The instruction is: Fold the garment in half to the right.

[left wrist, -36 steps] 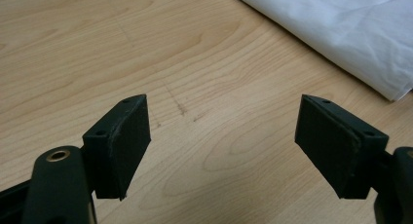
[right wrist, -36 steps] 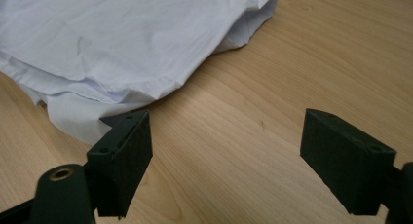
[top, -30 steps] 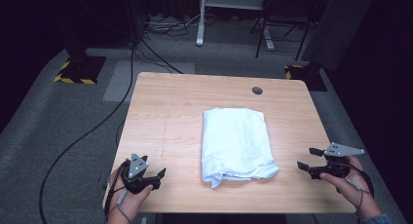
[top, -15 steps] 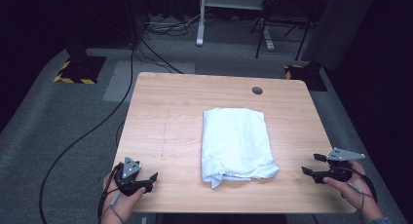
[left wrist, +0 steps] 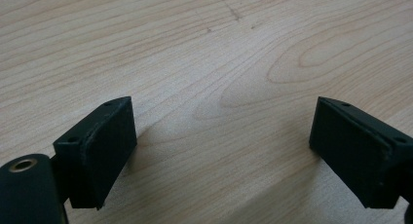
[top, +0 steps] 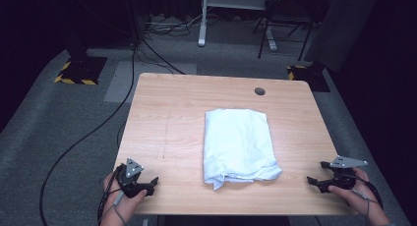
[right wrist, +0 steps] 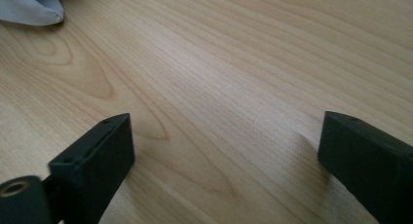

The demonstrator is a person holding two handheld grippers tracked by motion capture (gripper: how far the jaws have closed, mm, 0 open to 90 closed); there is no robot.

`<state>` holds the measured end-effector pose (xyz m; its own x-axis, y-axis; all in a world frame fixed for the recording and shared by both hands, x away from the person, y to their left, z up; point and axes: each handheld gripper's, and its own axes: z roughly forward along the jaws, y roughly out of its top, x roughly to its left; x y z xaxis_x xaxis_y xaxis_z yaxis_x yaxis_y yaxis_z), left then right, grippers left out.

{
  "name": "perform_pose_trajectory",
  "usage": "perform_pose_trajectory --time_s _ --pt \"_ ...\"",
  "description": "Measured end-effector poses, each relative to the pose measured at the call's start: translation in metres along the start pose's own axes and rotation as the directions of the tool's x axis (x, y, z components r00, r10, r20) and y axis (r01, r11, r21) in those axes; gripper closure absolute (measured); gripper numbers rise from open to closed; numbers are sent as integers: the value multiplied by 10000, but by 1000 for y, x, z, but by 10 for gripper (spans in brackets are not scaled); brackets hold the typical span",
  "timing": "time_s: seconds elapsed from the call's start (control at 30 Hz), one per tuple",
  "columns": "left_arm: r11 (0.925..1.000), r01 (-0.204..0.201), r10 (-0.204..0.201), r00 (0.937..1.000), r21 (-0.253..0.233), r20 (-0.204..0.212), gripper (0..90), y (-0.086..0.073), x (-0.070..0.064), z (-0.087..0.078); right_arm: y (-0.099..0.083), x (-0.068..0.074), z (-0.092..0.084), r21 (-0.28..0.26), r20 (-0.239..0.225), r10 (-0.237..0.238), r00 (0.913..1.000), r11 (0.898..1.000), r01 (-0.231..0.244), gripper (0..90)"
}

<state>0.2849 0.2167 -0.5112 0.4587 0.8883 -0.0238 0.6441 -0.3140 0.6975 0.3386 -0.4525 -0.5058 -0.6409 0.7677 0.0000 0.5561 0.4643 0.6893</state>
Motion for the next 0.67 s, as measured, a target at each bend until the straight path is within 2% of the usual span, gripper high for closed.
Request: perform_pose_trajectory --time_s 0.07,0.67 --pt "10000 -31 31 10000 20 25 87 0 0 0 -4 -2 1 -319 -67 -16 10000 9995 14 42" --pt "10000 -60 60 10000 9 56 85 -1 0 -1 -5 -2 0 -340 -114 -68 9999 9994 64 42"
